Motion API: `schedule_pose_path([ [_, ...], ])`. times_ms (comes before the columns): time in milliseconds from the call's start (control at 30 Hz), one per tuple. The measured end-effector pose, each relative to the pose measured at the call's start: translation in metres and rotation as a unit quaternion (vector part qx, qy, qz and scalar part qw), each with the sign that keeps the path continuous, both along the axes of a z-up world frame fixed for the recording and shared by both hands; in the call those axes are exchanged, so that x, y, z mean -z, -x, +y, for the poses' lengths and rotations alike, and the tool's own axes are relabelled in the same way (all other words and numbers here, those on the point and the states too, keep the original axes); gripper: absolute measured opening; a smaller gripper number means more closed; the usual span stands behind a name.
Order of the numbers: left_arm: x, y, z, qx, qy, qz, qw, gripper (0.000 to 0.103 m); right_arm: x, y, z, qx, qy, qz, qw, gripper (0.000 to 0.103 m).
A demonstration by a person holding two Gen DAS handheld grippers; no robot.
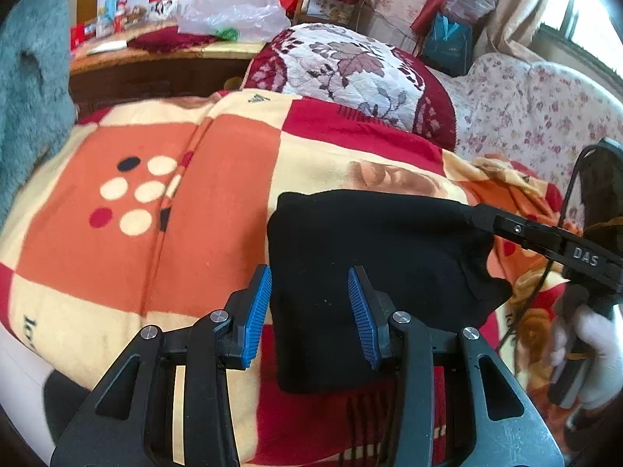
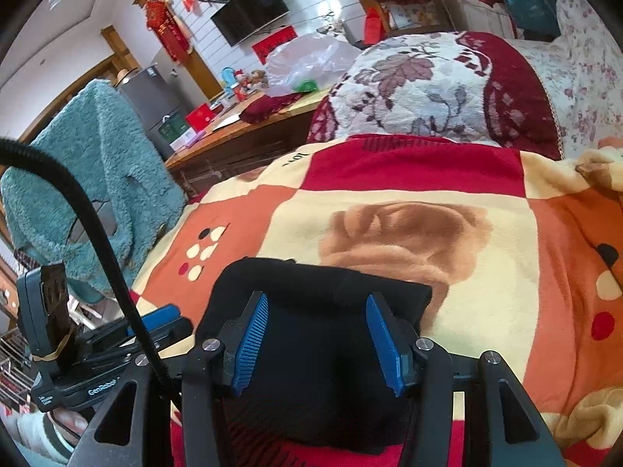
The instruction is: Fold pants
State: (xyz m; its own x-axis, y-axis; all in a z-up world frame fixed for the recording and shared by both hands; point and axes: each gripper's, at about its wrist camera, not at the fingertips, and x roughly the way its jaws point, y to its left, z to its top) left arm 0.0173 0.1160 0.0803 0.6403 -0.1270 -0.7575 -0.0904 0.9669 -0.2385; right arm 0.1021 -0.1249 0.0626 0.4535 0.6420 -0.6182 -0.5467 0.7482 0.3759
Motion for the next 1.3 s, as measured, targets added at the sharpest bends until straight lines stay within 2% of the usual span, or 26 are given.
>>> schedule_pose_path([
  [233,0.009,-0.003,0.005,0.002,0.035,0.016,0.9993,0.043,0.012,-0.018,-0.002,0.019,-0.003,0.014,1.0,0.051],
  [467,0.014,-0.004,0.003,0.002,0.034,0.019,0.9992,0.047,0.036,-0.027,-0.008,0.034,-0.002,0.049,0.998,0.051],
  [633,0.015,-0.004,0.002,0.002,0.033,0.019,0.9993,0.047,0.037,-0.021,-0.019,0.042,-0.002,0.056,0.998,0.052],
  [700,0.014,-0.005,0.002,0.003,0.032,0.016,0.9993,0.047,0.036,-0.017,-0.024,0.048,0.001,0.063,0.997,0.057],
  [833,0.012,-0.005,0.005,0.003,0.043,0.012,0.999,0.047,0.031,-0.006,-0.037,0.054,-0.018,0.058,0.997,0.058],
  [900,0.01,-0.004,0.005,0.008,0.055,0.01,0.9984,0.05,0.028,-0.003,-0.037,0.049,-0.018,0.059,0.997,0.059],
  [933,0.008,-0.004,0.005,0.011,0.06,0.008,0.9981,0.054,0.029,-0.002,-0.036,0.046,-0.014,0.064,0.997,0.059],
  [1000,0.005,-0.002,0.004,0.019,0.069,0.001,0.9974,0.055,0.03,0.001,-0.035,0.045,-0.005,0.073,0.996,0.061],
  [1200,-0.002,-0.023,-0.009,0.065,0.03,-0.005,0.9974,0.056,0.047,0.017,-0.043,0.05,-0.019,0.106,0.993,0.061],
  [1300,0.002,-0.04,-0.009,0.071,0.01,0.005,0.9974,0.056,0.055,0.019,-0.045,0.049,-0.033,0.123,0.991,0.061],
])
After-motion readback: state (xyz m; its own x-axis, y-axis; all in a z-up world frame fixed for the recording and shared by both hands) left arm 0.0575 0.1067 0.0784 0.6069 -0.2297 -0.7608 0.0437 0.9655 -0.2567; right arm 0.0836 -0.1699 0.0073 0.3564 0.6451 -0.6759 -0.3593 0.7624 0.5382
